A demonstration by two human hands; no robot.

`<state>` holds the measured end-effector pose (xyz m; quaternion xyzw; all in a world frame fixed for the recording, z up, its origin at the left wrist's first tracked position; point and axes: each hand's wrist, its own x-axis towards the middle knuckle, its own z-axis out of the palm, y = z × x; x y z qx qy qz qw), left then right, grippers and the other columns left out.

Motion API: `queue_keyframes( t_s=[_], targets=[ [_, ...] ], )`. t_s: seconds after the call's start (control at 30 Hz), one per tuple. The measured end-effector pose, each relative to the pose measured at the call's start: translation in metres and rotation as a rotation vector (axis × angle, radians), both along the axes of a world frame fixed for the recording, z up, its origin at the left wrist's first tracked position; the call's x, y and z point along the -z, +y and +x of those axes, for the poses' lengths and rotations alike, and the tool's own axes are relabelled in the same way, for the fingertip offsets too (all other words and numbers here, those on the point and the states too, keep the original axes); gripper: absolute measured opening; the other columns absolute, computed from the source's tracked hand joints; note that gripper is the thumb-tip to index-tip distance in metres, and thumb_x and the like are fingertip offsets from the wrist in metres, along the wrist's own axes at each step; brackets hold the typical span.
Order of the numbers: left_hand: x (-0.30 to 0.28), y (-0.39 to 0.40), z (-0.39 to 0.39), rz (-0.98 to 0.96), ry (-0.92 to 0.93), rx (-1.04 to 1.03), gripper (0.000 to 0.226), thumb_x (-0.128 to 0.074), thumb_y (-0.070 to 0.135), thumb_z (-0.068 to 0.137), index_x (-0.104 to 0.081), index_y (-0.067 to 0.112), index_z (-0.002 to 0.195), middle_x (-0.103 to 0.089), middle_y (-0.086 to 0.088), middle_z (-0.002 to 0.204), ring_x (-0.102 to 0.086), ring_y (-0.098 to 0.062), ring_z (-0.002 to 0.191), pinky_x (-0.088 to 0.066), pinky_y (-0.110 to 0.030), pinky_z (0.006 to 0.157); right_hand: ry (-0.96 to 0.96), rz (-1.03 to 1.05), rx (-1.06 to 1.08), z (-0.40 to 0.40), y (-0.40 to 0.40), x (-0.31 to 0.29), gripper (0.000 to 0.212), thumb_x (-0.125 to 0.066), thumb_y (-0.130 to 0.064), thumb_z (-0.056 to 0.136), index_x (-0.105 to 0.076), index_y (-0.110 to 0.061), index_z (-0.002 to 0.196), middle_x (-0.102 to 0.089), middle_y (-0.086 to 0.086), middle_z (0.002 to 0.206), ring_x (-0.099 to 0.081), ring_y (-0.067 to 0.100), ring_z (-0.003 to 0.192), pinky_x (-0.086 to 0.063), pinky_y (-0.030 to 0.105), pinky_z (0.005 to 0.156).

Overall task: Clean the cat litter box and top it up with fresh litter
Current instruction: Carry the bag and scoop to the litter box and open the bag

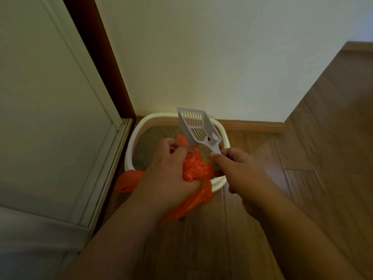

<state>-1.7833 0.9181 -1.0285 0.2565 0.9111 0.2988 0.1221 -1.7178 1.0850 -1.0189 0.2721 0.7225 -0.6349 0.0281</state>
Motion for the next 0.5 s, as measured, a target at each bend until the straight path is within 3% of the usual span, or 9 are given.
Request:
queue_keyframes(
  t_s=[0.1, 0.23, 0.33, 0.4, 0.5],
  targets=[
    [-0.001, 0.001, 0.001, 0.026, -0.009, 0.010, 0.076, -0.074, 0.052, 0.079, -0.032, 0.043, 0.142, -0.020, 0.019, 0.131, -0.034, -0.004, 0.120, -0.042, -0.028, 0.096, -0.021, -0.007, -0.010, -0.001, -0.002, 0.000, 0.019, -0.056, -0.040, 0.099, -0.066, -0.024, 0.100, -0.072, 0.000, 0.092, -0.063, 0.008, 0.073, -0.041, 0.019, 0.051],
    [-0.004, 0.006, 0.003, 0.147, -0.112, 0.048, 0.082, -0.078, 0.043, 0.080, -0.024, 0.052, 0.142, -0.035, 0.028, 0.126, -0.041, 0.008, 0.109, -0.040, -0.020, 0.091, -0.015, -0.018, -0.017, -0.001, -0.003, 0.000, 0.027, -0.057, -0.048, 0.096, -0.064, -0.022, 0.098, -0.068, -0.002, 0.084, -0.058, -0.001, 0.054, -0.039, 0.014, 0.043],
    [-0.004, 0.010, 0.007, 0.216, -0.214, 0.037, 0.071, -0.083, 0.043, 0.076, -0.031, 0.054, 0.123, -0.046, 0.028, 0.118, -0.051, 0.006, 0.104, -0.047, -0.020, 0.084, -0.008, 0.016, -0.030, -0.003, -0.003, 0.000, 0.033, -0.064, -0.055, 0.089, -0.062, -0.025, 0.102, -0.069, -0.002, 0.093, -0.062, 0.008, 0.072, -0.043, 0.017, 0.048],
    [-0.003, 0.010, 0.008, 0.265, -0.291, 0.065, 0.068, -0.084, 0.042, 0.076, -0.034, 0.054, 0.120, -0.050, 0.028, 0.121, -0.056, 0.005, 0.107, -0.050, -0.020, 0.086, -0.005, 0.016, -0.017, -0.004, 0.000, 0.001, 0.037, -0.070, -0.055, 0.083, -0.061, -0.027, 0.105, -0.071, -0.003, 0.098, -0.068, 0.013, 0.084, -0.050, 0.020, 0.054],
    [-0.006, 0.009, 0.005, 0.388, -0.440, 0.063, 0.064, -0.080, 0.039, 0.082, -0.038, 0.057, 0.126, -0.048, 0.024, 0.131, -0.058, -0.004, 0.115, -0.056, -0.031, 0.091, -0.009, 0.029, -0.014, -0.006, 0.009, 0.004, 0.026, -0.074, -0.038, 0.085, -0.062, -0.025, 0.105, -0.071, 0.000, 0.100, -0.071, 0.019, 0.091, -0.061, 0.033, 0.072]
  ],
)
